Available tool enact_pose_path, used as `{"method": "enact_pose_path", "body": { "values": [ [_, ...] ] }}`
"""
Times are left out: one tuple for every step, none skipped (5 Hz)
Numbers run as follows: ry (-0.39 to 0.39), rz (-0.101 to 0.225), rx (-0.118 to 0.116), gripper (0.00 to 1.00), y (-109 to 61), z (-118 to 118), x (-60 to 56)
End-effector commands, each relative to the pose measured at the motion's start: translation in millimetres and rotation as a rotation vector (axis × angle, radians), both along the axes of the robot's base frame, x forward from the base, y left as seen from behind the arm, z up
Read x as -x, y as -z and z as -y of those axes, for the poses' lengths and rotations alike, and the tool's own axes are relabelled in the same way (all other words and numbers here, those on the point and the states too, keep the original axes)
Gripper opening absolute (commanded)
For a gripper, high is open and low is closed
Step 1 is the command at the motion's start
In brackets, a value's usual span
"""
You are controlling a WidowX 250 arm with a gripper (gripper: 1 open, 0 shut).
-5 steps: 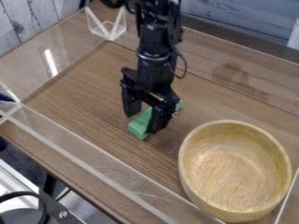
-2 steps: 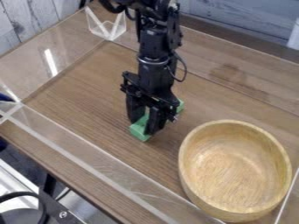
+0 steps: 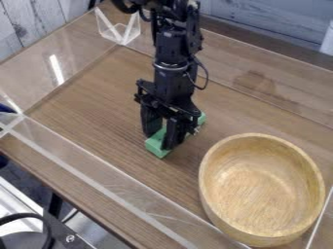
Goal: Put the green block in the brown bowl
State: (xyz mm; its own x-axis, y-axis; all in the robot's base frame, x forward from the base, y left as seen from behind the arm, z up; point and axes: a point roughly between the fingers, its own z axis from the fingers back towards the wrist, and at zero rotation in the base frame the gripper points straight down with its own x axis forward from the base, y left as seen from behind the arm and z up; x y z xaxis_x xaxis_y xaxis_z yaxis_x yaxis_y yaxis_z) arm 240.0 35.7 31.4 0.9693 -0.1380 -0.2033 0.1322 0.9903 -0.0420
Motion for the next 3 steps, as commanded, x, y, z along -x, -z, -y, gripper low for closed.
{"method": "enact_pose_path", "body": {
  "values": [
    [-0.011, 0.077, -0.002, 0.00, -20.6, -3, -13.5],
    [-0.013, 0.084, 0.004, 0.00, -25.8, -3, -14.2],
    [-0.016, 0.094, 0.009, 0.00, -30.7, -3, -15.5]
  ]
}}
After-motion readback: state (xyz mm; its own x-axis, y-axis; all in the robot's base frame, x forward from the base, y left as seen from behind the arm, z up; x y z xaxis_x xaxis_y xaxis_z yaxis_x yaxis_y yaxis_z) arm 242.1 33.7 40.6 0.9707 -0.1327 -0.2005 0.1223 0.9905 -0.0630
